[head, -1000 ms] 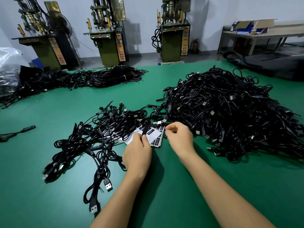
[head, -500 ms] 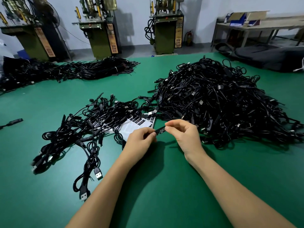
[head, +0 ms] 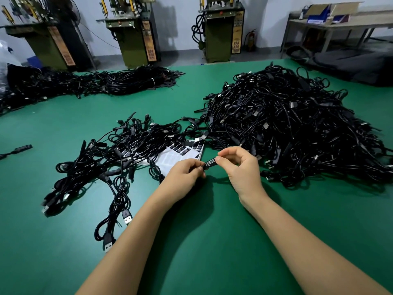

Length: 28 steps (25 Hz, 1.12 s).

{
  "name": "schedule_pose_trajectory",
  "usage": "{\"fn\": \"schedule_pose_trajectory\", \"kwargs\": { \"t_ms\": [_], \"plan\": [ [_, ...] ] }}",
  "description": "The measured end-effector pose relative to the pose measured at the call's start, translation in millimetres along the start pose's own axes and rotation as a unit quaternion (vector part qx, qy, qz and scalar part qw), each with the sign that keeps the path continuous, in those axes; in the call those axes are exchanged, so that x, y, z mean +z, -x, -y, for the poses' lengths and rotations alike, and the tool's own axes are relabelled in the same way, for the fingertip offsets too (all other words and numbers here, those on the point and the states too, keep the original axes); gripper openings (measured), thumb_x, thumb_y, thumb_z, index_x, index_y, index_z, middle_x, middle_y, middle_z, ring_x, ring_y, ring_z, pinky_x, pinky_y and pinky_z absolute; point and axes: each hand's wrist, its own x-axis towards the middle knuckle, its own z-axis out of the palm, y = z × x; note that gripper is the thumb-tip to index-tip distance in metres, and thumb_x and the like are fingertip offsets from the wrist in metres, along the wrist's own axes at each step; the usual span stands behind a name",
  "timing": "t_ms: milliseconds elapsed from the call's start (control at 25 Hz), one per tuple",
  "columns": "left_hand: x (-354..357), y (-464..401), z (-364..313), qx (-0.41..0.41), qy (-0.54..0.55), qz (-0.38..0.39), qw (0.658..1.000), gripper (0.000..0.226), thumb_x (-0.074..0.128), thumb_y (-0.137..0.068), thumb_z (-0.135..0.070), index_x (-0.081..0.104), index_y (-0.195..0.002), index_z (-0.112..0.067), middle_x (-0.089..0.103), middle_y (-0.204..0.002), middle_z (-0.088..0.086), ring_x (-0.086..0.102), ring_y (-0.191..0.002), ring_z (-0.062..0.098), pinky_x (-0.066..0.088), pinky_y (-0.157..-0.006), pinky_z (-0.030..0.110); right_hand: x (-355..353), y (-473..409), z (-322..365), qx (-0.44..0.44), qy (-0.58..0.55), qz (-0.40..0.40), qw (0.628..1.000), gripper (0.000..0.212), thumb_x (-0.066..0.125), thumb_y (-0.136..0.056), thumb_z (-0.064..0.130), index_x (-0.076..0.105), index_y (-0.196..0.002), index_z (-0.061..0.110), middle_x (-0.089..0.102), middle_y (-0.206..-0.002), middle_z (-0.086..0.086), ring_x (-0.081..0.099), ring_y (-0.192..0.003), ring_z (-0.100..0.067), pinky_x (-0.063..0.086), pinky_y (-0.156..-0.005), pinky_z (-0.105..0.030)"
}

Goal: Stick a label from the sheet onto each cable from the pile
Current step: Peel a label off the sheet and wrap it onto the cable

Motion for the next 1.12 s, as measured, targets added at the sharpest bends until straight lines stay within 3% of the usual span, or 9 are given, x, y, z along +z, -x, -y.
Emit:
{"fn": "schedule_pose_trajectory", "kwargs": {
  "t_ms": [160,560,760,1120],
  "plan": [
    [-1.0,1.5,-0.8,-0.003,-0.004,-0.004,1.000,0.023,0.048,-0.098,-0.012,0.062,-0.081,-0.018,0.058,-0.054,-0.015,0.039,-0.042,0.001,0.033,-0.044,0.016,-0.5,-0.3,-0.8,0.003,0.000,0.000,1.000,0.019,0.072,-0.079,0.002,0.066,-0.076,0.019,0.067,-0.073,0.006,0.062,-0.069,-0.003,0.046,-0.066,-0.011],
    [0.6,2.1,-2.6,-0.002,-0.022,-0.023,0.999,0.027,0.048,-0.098,-0.014,0.065,-0.077,-0.015,0.053,-0.055,-0.006,0.036,-0.042,0.007,0.030,-0.044,0.020,-0.5,0.0,-1.4,0.020,-0.003,-0.004,1.000,0.018,0.073,-0.079,0.004,0.066,-0.075,0.020,0.066,-0.070,0.009,0.060,-0.065,0.001,0.045,-0.063,-0.009],
    [1.5,2.9,-5.0,0.000,-0.019,-0.021,1.000,0.029,0.046,-0.098,-0.012,0.060,-0.074,-0.016,0.050,-0.041,-0.018,0.036,-0.036,0.001,0.029,-0.039,0.013,-0.5,-0.6,-1.9,0.020,0.007,0.000,1.000,0.018,0.072,-0.080,0.003,0.066,-0.076,0.019,0.067,-0.072,0.006,0.061,-0.067,0.001,0.046,-0.065,-0.009],
    [2.0,2.2,-4.7,-0.002,-0.015,-0.025,1.000,0.027,0.046,-0.098,-0.013,0.062,-0.076,-0.015,0.051,-0.041,-0.019,0.036,-0.036,0.000,0.029,-0.040,0.013,-0.4,-1.6,-3.8,0.015,0.015,-0.001,1.000,0.016,0.073,-0.080,0.005,0.067,-0.077,0.020,0.067,-0.073,0.006,0.062,-0.068,-0.001,0.046,-0.066,-0.010]
  ]
}}
